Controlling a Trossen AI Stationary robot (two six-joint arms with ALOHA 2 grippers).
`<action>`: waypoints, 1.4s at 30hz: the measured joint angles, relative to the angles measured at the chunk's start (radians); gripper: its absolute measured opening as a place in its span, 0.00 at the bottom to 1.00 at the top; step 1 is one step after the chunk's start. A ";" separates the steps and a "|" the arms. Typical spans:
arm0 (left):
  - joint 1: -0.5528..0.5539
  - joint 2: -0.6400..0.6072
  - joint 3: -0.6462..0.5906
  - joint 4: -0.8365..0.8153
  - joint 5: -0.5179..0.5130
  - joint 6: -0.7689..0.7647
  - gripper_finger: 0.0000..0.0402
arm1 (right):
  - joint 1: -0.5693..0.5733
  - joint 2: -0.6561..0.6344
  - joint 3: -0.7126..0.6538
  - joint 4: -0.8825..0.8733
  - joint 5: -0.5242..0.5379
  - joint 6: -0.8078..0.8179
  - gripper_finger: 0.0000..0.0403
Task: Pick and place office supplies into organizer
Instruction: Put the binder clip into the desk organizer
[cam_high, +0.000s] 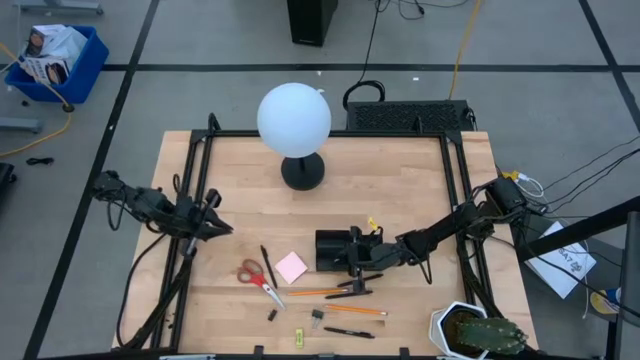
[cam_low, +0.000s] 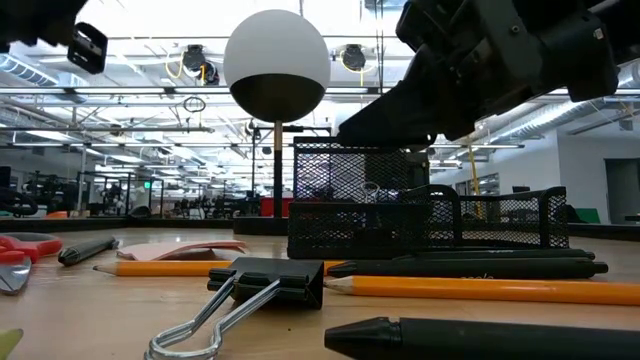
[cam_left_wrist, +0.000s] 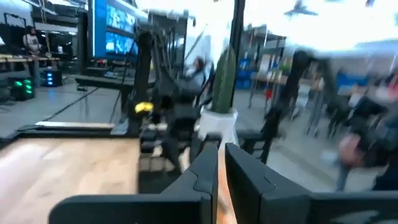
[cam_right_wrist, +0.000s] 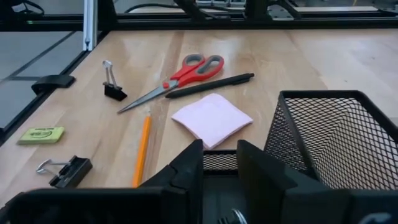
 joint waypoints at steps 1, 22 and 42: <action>0.000 0.000 0.000 0.037 0.000 -0.013 0.09 | 0.000 0.000 0.000 0.001 0.000 0.000 0.22; -0.051 0.589 0.000 0.298 -0.054 -0.361 0.50 | 0.000 0.000 0.000 0.033 0.000 0.000 0.22; -0.399 1.250 0.267 0.526 -0.340 -0.794 0.60 | 0.000 0.000 0.000 0.005 0.000 0.000 0.23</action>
